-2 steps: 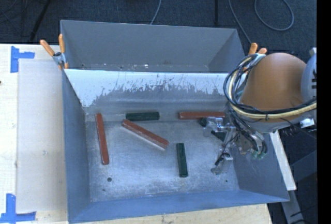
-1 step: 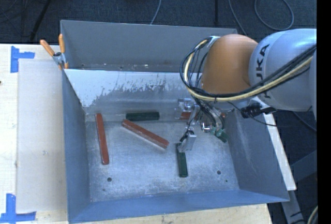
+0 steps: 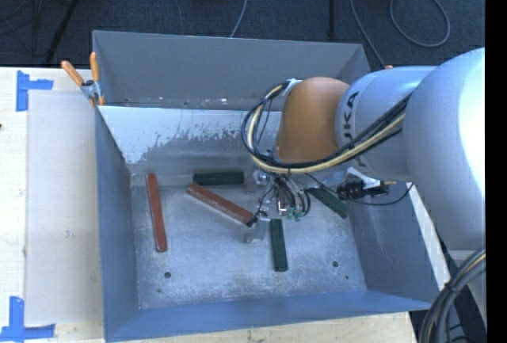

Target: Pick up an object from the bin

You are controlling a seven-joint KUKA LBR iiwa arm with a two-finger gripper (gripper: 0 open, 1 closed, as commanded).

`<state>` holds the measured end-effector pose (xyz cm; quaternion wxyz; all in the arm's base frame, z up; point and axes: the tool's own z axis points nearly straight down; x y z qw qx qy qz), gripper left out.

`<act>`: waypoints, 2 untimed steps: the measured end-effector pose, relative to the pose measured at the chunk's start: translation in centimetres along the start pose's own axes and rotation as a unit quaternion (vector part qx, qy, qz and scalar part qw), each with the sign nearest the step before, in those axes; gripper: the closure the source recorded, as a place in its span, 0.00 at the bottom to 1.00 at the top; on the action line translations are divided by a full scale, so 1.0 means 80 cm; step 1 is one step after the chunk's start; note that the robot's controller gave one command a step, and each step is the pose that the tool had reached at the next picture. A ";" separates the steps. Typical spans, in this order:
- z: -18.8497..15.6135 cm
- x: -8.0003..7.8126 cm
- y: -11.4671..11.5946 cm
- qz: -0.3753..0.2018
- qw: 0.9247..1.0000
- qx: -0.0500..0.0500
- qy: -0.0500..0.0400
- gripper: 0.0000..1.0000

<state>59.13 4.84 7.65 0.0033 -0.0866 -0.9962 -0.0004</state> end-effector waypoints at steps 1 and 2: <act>-0.005 -0.002 -0.001 -0.001 1.000 0.000 -0.003 1.00; -0.221 -0.005 0.043 0.037 0.999 -0.002 -0.008 1.00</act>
Offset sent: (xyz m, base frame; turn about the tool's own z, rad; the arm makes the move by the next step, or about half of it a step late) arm 0.0000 0.0000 0.0000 0.0000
